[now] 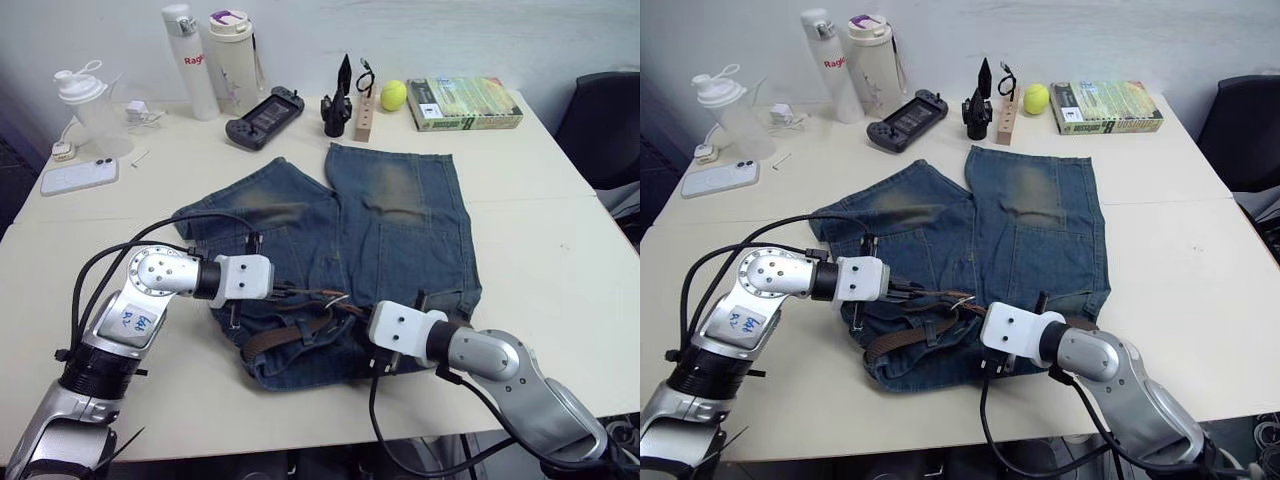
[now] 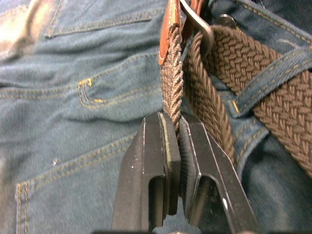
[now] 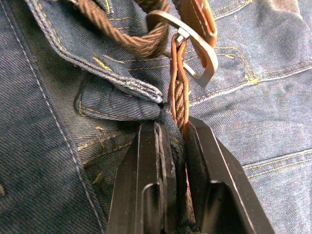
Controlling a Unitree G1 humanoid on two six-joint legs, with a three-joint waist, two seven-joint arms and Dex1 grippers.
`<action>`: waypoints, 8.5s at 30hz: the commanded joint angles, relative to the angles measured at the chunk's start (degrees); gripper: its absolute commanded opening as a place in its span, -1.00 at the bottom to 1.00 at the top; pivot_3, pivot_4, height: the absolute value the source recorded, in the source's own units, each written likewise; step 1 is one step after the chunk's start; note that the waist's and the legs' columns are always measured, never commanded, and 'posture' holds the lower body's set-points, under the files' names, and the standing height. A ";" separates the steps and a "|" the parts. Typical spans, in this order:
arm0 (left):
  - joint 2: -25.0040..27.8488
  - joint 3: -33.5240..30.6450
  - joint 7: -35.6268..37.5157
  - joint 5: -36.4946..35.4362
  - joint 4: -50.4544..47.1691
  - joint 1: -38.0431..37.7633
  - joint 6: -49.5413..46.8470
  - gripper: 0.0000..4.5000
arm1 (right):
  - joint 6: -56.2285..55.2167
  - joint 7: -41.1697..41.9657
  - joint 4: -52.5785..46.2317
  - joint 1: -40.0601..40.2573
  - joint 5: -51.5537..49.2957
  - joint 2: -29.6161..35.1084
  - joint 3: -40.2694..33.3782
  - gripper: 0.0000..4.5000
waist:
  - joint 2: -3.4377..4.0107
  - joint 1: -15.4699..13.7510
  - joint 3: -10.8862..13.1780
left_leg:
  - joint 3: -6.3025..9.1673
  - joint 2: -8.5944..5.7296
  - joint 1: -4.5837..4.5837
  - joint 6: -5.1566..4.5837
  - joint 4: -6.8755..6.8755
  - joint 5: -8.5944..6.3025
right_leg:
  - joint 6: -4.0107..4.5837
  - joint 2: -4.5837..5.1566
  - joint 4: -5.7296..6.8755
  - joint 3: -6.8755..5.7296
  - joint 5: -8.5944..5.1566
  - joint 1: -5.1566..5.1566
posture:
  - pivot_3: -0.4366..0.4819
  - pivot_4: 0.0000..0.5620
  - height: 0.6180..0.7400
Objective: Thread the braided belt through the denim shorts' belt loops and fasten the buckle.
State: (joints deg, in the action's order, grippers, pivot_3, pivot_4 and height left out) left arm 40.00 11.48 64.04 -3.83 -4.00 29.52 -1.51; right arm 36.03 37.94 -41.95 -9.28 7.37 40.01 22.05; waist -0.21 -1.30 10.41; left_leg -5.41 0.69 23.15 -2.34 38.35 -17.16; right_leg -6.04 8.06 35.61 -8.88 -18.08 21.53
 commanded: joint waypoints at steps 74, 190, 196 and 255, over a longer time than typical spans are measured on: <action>-10.14 6.13 -4.52 3.75 4.40 0.69 0.37 -1.00 | 8.87 5.70 -4.66 -0.71 -3.33 -3.08 -3.69 0.29 | -0.01 -0.10 -0.01 | 0.04 0.06 0.08 -0.09 0.58 -0.06 | 0.01 -0.06 0.30 0.10 0.00 -0.03 | -0.05 -0.47 0.73; 7.24 -2.55 -5.79 -1.56 1.64 -23.82 5.28 -0.95 | -63.16 -15.03 21.28 36.28 14.86 10.05 -31.19 -1.00 | 0.57 -0.03 -0.60 | -0.79 0.17 -1.20 0.09 -0.35 -0.41 | 0.07 0.35 -0.07 1.39 -0.12 -0.43 | -0.05 -0.47 0.73; 6.86 -3.54 -6.98 -1.99 2.93 -23.74 9.08 -0.95 | -60.87 -13.64 23.13 32.67 15.48 8.87 -30.45 -1.00 | 0.57 -0.03 -0.60 | -0.84 0.18 -1.22 0.09 -0.35 -0.40 | 0.10 0.36 -0.01 1.45 -0.14 -0.39 | -0.05 -0.47 0.73; 8.70 -18.02 -8.69 -23.20 -18.87 -31.27 -14.16 0.66 | -46.08 -6.74 12.28 32.41 11.83 -3.12 -16.79 -0.97 | -0.03 0.02 -0.22 | -0.87 0.30 -0.94 0.28 -0.31 -0.50 | 0.25 0.26 0.05 1.47 -0.22 -0.04 | -0.05 -0.47 0.73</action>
State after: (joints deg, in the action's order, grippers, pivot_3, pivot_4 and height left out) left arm 47.81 -7.61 54.71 -26.92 -20.08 -0.95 -14.45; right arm -10.93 31.39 -29.05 23.23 18.39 37.43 4.40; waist -0.24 -1.29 10.19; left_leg -6.28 1.00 22.21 -2.06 38.04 -17.66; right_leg -5.79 8.31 35.66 -7.42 -18.30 21.49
